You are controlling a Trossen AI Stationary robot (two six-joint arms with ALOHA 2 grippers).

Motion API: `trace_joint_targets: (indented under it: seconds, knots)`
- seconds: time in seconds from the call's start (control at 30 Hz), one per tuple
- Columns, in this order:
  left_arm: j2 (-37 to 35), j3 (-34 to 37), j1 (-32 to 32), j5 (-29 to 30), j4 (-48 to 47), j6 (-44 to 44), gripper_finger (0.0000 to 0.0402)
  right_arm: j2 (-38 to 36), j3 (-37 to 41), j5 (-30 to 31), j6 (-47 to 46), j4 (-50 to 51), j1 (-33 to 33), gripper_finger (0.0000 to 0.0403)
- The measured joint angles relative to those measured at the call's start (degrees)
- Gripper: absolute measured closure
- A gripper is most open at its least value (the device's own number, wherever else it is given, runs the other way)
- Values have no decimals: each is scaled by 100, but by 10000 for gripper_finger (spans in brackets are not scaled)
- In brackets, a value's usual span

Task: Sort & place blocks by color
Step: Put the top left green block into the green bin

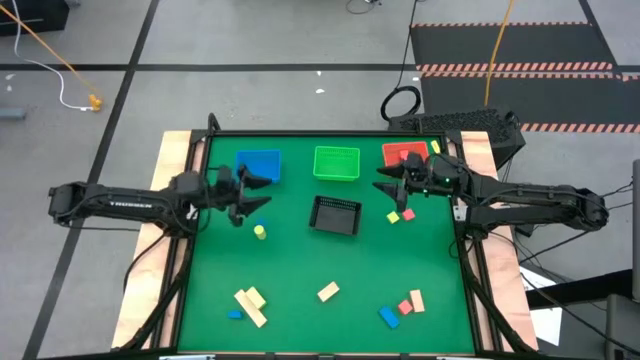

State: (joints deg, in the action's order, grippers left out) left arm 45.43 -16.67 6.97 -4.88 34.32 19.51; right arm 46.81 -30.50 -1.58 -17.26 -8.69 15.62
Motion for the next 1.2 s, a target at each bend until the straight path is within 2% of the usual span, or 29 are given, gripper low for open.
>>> trace_joint_targets:
  seconds: [0.17, 0.33, 0.53, 0.77, 0.93, 1.2]
  knots:
    - [644, -849, -541, 45, -1840, 642, 124, 0, 0, 0, -2, 54, 0, 163]
    - [1130, -1400, -1348, 68, -3542, 1613, 124, 0, 0, 0, 2, 232, 0, 163]
    - [1434, -1736, -2231, 981, -4896, 2705, 124, 0, 0, 0, 94, 298, 0, 163]
    - [1473, -1860, -2480, 2235, -5829, 3811, 124, 0, 6, 2, 167, 292, 0, 163]
    - [1820, -1858, -2477, 2345, -6518, 4665, 124, -2, 216, 2, 192, 292, 0, 163]
    - [2519, -1895, -2479, 2531, -6285, 4767, 124, 0, 724, 2, -49, 82, 0, 163]
